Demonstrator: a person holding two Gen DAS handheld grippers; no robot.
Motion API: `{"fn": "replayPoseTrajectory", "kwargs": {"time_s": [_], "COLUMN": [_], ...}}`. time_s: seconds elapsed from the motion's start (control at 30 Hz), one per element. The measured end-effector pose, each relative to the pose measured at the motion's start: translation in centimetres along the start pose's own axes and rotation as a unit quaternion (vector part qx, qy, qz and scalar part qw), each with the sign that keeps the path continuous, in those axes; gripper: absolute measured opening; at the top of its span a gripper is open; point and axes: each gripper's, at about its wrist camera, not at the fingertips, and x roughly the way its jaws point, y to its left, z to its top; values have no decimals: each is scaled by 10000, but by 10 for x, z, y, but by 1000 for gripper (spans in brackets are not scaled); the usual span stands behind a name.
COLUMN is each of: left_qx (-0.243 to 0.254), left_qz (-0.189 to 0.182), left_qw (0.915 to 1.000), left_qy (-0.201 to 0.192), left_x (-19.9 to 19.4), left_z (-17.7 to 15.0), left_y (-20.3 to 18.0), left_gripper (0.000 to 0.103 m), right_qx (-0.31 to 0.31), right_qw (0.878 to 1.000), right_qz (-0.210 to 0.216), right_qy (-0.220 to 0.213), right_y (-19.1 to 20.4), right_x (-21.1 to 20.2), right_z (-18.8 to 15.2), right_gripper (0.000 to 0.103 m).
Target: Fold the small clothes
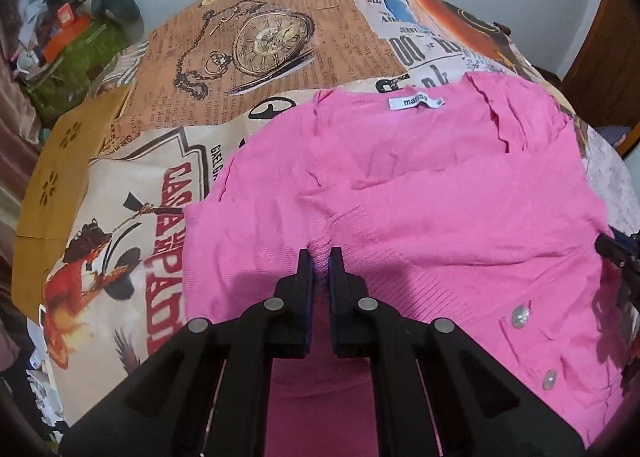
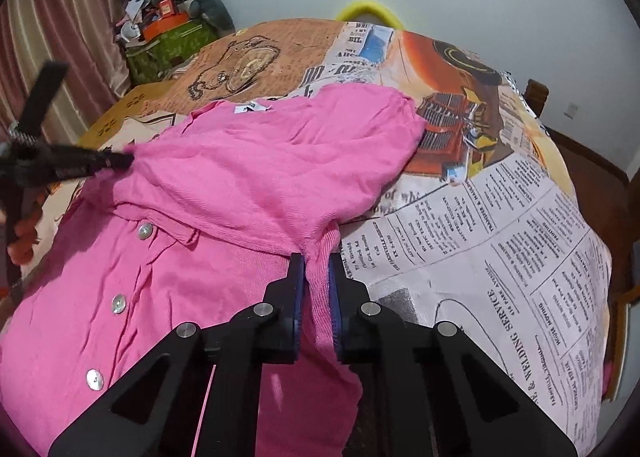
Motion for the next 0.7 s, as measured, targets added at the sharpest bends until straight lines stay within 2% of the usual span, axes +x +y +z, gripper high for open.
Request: {"fn": "replayPoseTrajectory", "kwargs": {"time_s": [0.2,0.27,0.33,0.4,0.57,0.7], "left_qx": [46,121,105,40,-114,-253], "left_qz": [-82,-3,-27,-92,-109,-105], "left_qw": [9999,9998,9998,9997,9997,9996], "left_qy": [-56,-134,-179,-235,-192,-74], "left_x": [-26,-39,-52,-67,-94,-108], "left_z": [-5,-10,-18,-29,-61,-93], "left_y": [1,1,3,8,19,29], "left_gripper": [12,20,32,36,38,39], "right_qx": [103,118,78,69,116,178], "right_qw": [9999,9999,9999,9999,9998,9998], "right_qz": [-34,-19,-79,-93,-126,-118], "right_qy": [30,87,106,104,-25,44], "right_y": [2,3,4,5,7,7], "right_x": [-8,-15,-26,-36,-72,-86], "right_z": [0,-2,-5,-8,-22,-36], "right_gripper": [12,13,13,14,30,31]}}
